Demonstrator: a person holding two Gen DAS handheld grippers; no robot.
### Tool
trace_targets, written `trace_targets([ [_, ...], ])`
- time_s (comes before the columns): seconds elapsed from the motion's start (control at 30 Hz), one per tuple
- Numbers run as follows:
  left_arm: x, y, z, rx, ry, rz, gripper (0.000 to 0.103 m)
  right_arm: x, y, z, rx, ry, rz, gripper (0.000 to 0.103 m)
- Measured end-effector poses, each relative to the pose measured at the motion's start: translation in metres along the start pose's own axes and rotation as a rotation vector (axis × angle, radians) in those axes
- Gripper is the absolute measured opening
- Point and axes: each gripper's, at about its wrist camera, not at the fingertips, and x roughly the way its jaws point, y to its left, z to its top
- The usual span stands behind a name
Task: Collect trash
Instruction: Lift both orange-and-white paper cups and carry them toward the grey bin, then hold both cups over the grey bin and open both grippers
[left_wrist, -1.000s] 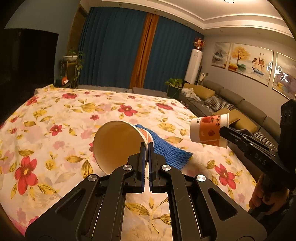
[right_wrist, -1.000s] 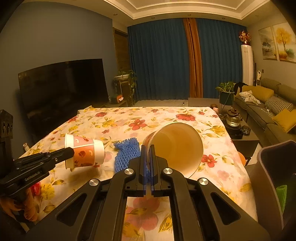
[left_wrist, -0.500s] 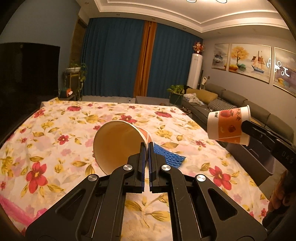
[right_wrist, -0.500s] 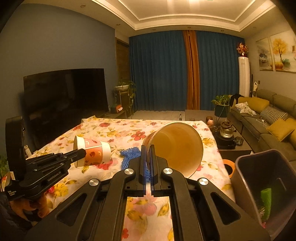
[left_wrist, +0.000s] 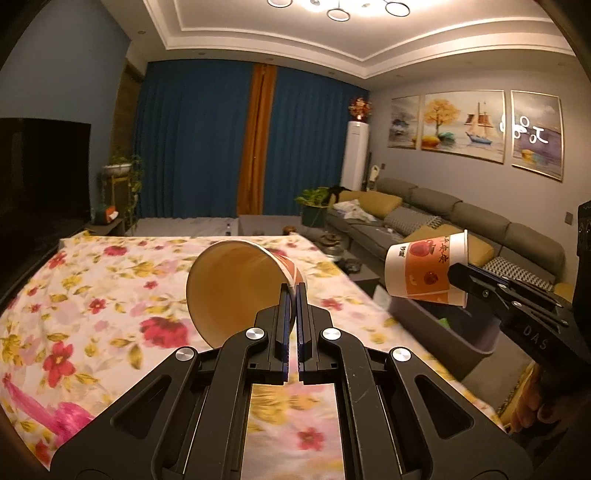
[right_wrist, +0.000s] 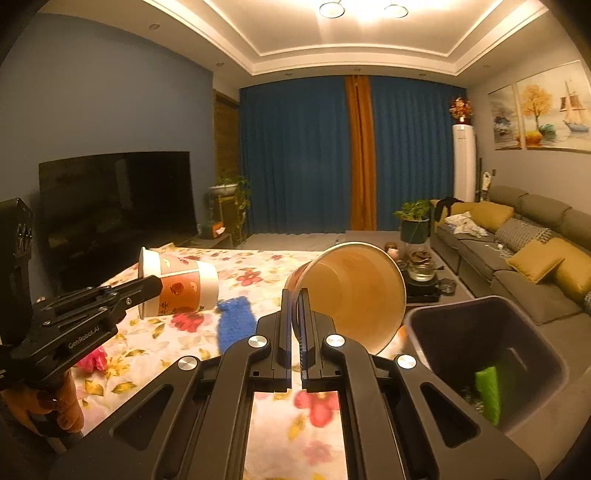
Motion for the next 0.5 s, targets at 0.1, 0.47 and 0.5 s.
trace_targets([
  [0.1,0.003,-0.023,0.001,0.018,0.002,-0.036,0.002,-0.011,-0.016,-0.001,0.016,-0.009,-0.036,0.004],
  [0.47,0.035,-0.114,0.011,0.081,0.008,-0.189,0.002,-0.043,-0.082,-0.007,0.071,-0.042,-0.162,0.004],
  [0.5,0.04,-0.124,0.012,0.085,0.01,-0.205,0.002,-0.045,-0.087,-0.007,0.076,-0.044,-0.17,0.004],
])
